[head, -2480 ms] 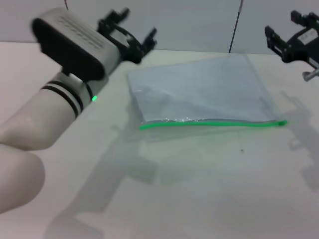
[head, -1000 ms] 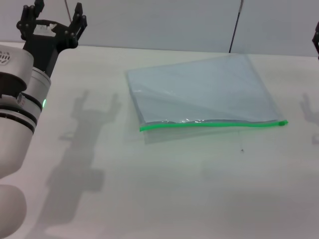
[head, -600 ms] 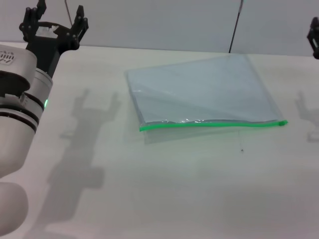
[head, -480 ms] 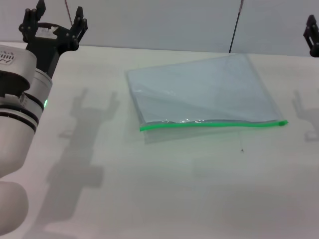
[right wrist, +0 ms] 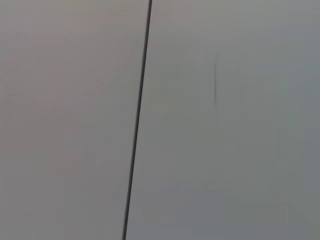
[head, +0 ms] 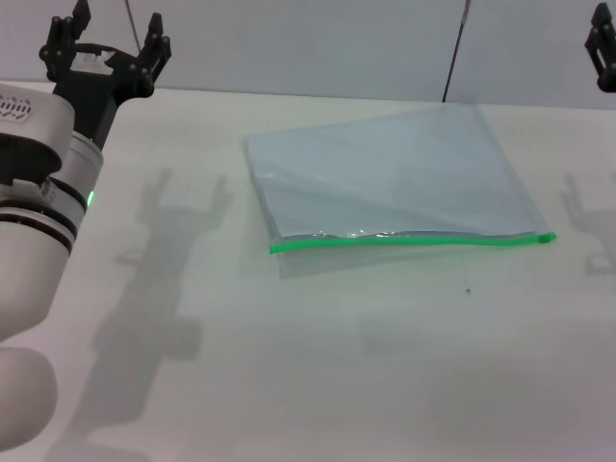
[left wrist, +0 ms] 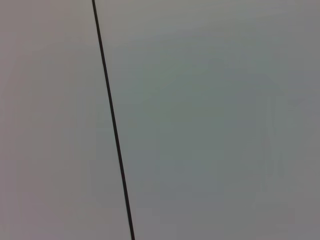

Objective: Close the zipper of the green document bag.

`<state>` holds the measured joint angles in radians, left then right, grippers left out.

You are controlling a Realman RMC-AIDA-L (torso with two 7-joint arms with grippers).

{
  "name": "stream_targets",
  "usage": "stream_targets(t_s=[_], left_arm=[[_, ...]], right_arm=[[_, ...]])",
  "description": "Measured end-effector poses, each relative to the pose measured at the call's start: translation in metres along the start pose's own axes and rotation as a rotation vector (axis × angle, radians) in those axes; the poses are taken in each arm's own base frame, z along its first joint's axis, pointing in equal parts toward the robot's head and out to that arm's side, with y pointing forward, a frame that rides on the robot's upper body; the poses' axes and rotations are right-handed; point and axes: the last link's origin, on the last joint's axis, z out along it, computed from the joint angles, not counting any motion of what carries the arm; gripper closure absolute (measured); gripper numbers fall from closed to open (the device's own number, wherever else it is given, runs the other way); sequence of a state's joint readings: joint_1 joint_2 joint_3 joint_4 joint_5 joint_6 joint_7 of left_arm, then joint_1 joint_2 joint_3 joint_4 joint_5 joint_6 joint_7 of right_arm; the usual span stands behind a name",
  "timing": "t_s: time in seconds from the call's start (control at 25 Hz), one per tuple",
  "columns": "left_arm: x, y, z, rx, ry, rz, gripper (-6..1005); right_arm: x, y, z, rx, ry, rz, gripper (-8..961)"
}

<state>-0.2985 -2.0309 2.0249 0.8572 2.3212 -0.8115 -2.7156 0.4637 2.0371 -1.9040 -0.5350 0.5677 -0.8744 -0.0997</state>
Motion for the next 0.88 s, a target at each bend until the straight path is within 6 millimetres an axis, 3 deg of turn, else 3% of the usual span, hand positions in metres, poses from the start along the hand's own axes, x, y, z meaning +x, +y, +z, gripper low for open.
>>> stream_targets(t_s=[0.88], left_arm=[[0.0010, 0.0009, 0.0027, 0.000, 0.000, 0.000, 169]], right_arm=[[0.0017, 0.0025, 0.0045, -0.009, 0.010, -0.011, 314]])
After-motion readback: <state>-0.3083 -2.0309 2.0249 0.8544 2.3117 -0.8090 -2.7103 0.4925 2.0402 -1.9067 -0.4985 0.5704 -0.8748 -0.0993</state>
